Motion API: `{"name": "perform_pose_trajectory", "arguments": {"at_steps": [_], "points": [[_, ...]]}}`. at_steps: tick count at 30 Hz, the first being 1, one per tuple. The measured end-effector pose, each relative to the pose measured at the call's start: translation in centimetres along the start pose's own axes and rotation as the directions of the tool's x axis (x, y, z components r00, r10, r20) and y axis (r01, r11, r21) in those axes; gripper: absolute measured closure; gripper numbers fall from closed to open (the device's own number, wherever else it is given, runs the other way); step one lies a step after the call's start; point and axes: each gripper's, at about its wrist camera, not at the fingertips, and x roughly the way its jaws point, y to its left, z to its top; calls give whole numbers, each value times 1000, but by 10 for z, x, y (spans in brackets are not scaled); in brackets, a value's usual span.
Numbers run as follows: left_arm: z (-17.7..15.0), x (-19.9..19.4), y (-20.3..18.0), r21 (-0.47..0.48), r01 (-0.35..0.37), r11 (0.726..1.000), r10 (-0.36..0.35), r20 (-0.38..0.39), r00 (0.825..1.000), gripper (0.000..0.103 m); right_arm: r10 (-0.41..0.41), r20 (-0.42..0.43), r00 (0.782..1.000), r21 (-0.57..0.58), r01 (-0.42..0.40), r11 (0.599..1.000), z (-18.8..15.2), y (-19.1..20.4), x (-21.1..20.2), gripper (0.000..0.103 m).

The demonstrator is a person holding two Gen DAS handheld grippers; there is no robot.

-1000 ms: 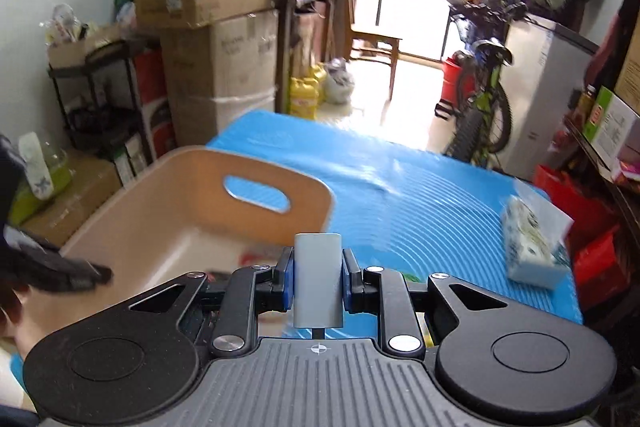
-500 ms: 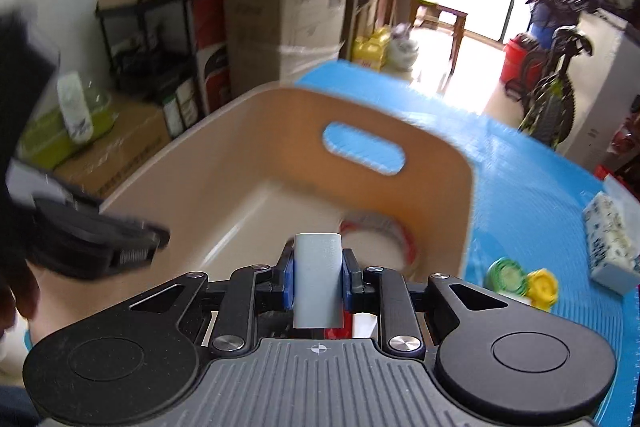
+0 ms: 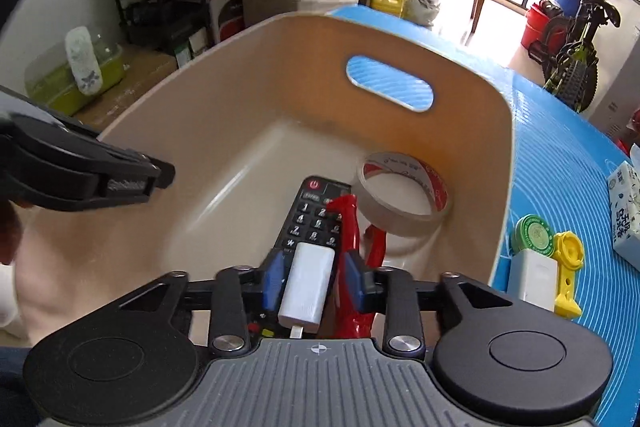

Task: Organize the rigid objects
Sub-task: 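Carry the white charger into the basket and open the right tool, then grasp the white pill bottle on the mat with the right tool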

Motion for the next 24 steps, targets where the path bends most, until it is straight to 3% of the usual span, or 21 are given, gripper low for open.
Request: {"name": "perform_pose_trajectory", "arguments": {"at_steps": [1, 3, 9, 14, 18, 24], "points": [[0, 0, 0, 0, 0, 1000, 0, 0, 1000, 92, 4, 14, 1000, 6, -5, 1000, 1, -1, -5, 47], [0, 0, 0, 0, 0, 1000, 0, 0, 1000, 92, -5, 40, 999, 24, 4, 1000, 3, -5, -15, 33], [-1, 0, 0, -2, 2, 1000, -2, 0, 1000, 92, -40, 94, 995, 60, 34, 998, 4, -26, -47, 29], [0, 0, 0, -1, 2, 1000, -2, 0, 1000, 92, -125, 143, 982, 163, 101, 981, -6, -60, -73, 22], [0, 0, -1, -2, 2, 1000, -2, -1, 1000, 92, -196, 120, 973, 205, 168, 964, -20, -89, -78, 11], [0, 0, 0, -3, 2, 1000, -2, 0, 1000, 92, -264, 48, 963, 236, 246, 940, -44, -119, -64, 9]]}}
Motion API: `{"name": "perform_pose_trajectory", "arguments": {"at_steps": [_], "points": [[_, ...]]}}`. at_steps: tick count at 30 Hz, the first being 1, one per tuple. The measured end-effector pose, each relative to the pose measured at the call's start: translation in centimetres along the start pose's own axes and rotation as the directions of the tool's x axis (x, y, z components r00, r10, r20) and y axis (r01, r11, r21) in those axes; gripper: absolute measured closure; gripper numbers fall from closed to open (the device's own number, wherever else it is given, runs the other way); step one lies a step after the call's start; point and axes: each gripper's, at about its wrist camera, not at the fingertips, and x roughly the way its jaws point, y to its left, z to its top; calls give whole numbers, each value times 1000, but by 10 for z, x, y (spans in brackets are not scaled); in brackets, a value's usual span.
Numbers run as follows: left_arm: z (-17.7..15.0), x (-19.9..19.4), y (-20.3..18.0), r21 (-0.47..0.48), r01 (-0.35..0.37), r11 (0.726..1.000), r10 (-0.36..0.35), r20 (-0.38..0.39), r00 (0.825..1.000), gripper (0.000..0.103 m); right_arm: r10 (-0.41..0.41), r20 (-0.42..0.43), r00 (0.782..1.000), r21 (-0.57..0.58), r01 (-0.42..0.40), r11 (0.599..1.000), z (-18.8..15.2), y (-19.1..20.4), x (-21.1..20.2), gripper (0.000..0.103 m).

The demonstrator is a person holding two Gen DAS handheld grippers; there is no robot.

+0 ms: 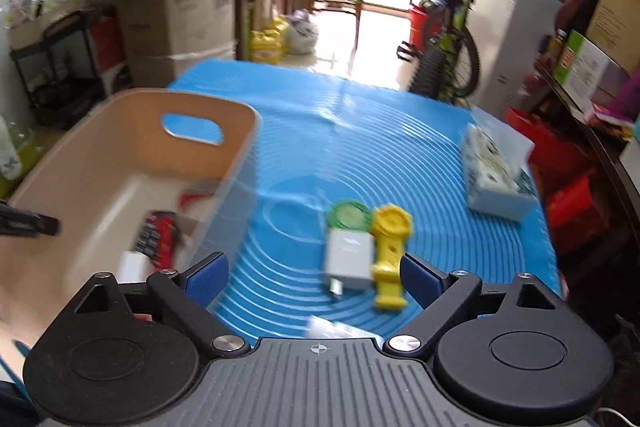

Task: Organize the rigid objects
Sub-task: 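Grasp the white pill bottle on the mat with the right tool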

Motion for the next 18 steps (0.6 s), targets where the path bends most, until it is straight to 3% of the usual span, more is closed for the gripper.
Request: {"name": "perform_pose_trajectory", "arguments": {"at_steps": [9, 18], "points": [[0, 0, 1, 2, -1, 1000, 1, 0, 1000, 92, -13, -185, 983, 76, 28, 997, -30, -17, 48, 8], [-1, 0, 1, 6, -4, 1000, 4, 1, 1000, 92, -35, -274, 961, 179, 86, 980, -38, -21, 74, 9]]}}
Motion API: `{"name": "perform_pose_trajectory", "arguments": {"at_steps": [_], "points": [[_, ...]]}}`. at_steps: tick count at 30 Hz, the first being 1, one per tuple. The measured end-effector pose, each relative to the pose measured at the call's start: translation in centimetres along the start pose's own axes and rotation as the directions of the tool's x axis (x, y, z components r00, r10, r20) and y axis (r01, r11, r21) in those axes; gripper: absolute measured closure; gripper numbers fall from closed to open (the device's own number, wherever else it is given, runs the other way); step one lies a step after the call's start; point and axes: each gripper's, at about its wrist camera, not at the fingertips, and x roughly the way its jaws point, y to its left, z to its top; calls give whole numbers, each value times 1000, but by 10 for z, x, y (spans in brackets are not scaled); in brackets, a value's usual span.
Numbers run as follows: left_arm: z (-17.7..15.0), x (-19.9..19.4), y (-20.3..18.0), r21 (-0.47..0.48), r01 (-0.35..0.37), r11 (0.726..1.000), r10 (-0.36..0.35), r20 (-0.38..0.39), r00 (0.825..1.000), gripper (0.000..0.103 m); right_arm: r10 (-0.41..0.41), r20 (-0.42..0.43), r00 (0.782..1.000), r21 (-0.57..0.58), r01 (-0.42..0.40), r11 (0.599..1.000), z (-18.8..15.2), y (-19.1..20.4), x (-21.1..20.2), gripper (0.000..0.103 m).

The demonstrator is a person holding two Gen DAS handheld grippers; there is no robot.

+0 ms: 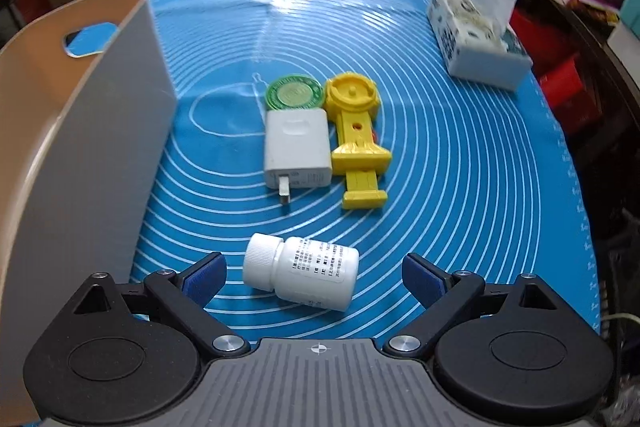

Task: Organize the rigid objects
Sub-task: 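Grasp the white pill bottle on the mat with the right tool, then lift the pill bottle into the basket and release it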

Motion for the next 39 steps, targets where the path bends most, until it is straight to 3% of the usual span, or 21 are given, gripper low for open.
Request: {"name": "perform_pose_trajectory", "arguments": {"at_steps": [7, 14, 18, 25, 34, 39], "points": [[0, 0, 0, 1, 0, 1000, 0, 0, 1000, 92, -9, -43, 999, 93, 13, 996, 2, -3, 16, 14], [0, 0, -1, 4, -2, 1000, 2, 1, 1000, 92, -30, -32, 999, 76, 32, 997, 2, 5, 19, 21], [0, 0, -1, 4, -2, 1000, 2, 1, 1000, 92, 2, -23, 1000, 65, -1, 998, 1, 7, 16, 37], [0, 0, -2, 5, -2, 1000, 2, 0, 1000, 92, -4, -2, 1000, 46, 4, 999, -1, 9, 12, 39], [0, 0, -1, 4, -2, 1000, 2, 0, 1000, 92, 15, 116, 993, 56, -22, 998, 6, 8, -19, 39], [0, 0, -1, 4, -3, 1000, 3, 0, 1000, 92, 11, 258, 966, 12, -14, 1000, 9, 13, -48, 39]]}}
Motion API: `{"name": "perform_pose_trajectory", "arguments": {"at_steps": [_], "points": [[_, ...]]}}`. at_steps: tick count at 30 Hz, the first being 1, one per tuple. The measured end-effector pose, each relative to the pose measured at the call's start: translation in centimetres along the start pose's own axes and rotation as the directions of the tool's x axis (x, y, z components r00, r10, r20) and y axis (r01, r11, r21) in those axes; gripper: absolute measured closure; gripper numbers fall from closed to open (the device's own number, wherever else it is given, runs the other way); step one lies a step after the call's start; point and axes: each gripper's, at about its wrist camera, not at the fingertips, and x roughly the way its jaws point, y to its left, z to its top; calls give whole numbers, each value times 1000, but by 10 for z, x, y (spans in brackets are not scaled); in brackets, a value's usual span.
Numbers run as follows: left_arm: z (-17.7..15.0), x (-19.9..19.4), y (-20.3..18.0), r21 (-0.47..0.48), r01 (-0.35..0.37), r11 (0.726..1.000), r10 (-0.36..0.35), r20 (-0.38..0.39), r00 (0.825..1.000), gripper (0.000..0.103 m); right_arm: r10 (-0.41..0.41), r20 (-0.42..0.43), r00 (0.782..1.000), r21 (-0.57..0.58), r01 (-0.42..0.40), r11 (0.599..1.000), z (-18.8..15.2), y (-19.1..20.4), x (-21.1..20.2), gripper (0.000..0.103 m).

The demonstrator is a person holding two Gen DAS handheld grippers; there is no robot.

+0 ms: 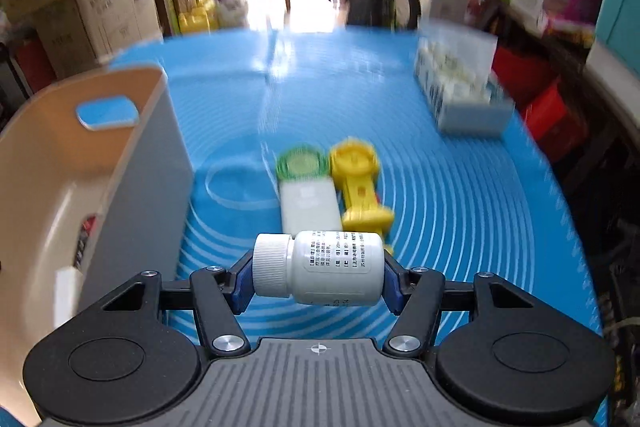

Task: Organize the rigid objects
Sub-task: 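Lift the pill bottle into the basket and release it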

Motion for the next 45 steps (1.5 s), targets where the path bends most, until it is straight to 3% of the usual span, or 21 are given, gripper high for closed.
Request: {"name": "perform_pose_trajectory", "arguments": {"at_steps": [9, 18, 25, 31, 38, 41, 45], "points": [[0, 0, 0, -1, 1, 1000, -1, 0, 1000, 92, 62, 205, 977, -80, -47, 996, 15, 23, -42, 39], [0, 0, 0, 0, 0, 1000, 0, 0, 1000, 92, 175, 227, 958, -136, -146, 980, 23, 68, -51, 39], [0, 0, 0, 0, 0, 1000, 0, 0, 1000, 92, 269, 189, 944, -225, -225, 948, 15, 107, -47, 39], [0, 0, 0, 0, 0, 1000, 0, 0, 1000, 92, 301, 88, 949, -273, -268, 924, 5, 126, -32, 39], [0, 0, 0, 0, 0, 1000, 0, 0, 1000, 92, 294, -71, 953, -355, -300, 885, -12, 149, -14, 39], [0, 0, -1, 1, -1, 1000, 1, 0, 1000, 92, 247, -84, 965, -420, -259, 870, -18, 158, -12, 39], [0, 0, -1, 1, -1, 1000, 1, 0, 1000, 92, 241, -86, 967, -432, -254, 866, -20, 157, -17, 39]]}}
